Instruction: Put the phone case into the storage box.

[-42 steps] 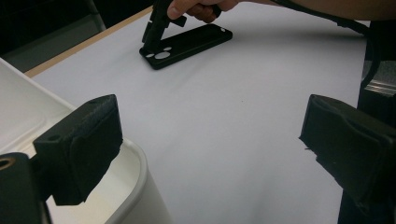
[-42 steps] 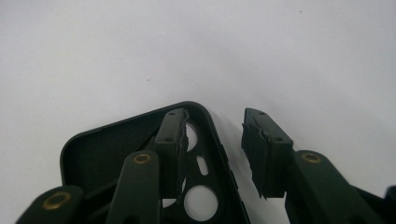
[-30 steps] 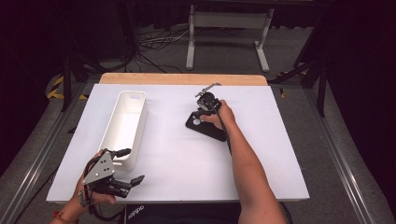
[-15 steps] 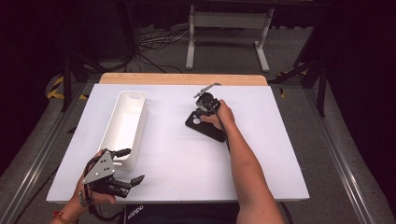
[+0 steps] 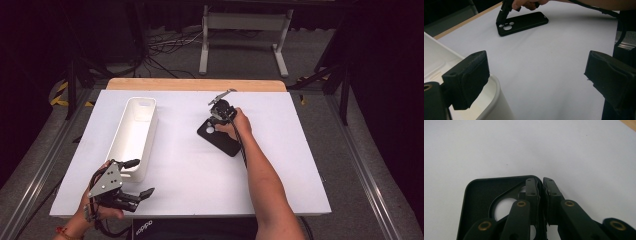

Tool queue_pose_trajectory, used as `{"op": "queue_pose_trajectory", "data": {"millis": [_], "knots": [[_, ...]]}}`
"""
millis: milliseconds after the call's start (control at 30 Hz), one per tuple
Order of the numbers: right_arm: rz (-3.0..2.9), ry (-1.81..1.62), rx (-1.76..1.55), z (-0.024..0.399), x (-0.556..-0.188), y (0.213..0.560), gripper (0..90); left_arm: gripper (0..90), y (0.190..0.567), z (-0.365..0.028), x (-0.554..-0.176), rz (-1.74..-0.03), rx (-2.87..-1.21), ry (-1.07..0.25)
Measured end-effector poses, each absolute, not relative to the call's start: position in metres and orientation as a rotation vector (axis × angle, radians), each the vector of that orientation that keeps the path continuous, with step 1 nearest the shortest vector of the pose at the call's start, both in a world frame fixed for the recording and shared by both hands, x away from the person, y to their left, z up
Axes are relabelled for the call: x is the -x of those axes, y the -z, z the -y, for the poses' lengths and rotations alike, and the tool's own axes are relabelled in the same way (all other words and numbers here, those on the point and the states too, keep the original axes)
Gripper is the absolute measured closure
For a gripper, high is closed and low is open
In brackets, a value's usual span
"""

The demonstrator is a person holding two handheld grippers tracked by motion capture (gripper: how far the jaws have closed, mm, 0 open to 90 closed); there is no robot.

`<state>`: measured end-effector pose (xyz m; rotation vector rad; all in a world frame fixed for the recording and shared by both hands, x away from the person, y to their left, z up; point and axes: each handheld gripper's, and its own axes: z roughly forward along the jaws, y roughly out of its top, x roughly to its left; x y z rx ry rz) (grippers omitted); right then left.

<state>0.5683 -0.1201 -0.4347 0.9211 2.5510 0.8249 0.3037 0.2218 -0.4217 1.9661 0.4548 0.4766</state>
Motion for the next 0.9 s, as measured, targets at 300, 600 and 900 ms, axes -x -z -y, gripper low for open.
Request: {"op": "queue_pose_trajectory", "data": {"millis": [300,600,900], "knots": [[-2.445,-0.919,-0.908,0.125,-0.548,0.418,83.9,6.6,0.42,-0.221,-0.303,-0.454,-1.964,-0.475],[-2.35,-1.038,-0.866,0.135,-0.521,0.396,84.3,6.7,0.418,-0.22,-0.303,-0.452,-1.958,-0.467],[-2.216,-1.158,-0.852,0.152,-0.493,0.383,84.6,6.7,0.415,-0.221,-0.304,-0.466,-1.934,-0.46]]}}
